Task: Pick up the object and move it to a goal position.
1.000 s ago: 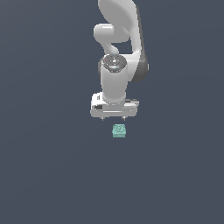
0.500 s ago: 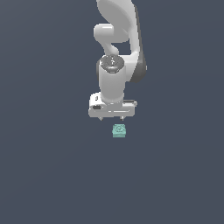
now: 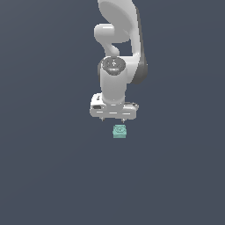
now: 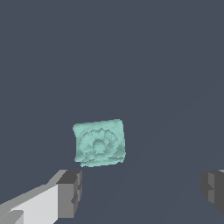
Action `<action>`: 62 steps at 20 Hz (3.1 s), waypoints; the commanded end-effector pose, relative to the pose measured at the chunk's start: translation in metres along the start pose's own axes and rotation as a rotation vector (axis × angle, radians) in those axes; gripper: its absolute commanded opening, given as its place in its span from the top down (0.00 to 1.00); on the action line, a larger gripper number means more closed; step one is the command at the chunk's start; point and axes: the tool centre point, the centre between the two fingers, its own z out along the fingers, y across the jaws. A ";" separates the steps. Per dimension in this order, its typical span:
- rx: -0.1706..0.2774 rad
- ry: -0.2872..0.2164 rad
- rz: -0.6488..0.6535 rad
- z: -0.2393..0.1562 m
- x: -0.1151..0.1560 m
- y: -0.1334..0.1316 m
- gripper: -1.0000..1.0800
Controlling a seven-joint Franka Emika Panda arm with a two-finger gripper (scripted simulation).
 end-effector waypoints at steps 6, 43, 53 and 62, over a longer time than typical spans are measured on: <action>0.004 0.000 0.170 0.007 0.000 -0.005 0.04; 0.017 0.007 1.154 0.042 -0.001 -0.031 0.04; 0.020 0.012 1.370 0.049 -0.001 -0.035 0.04; 0.022 0.014 1.450 0.051 -0.001 -0.037 0.04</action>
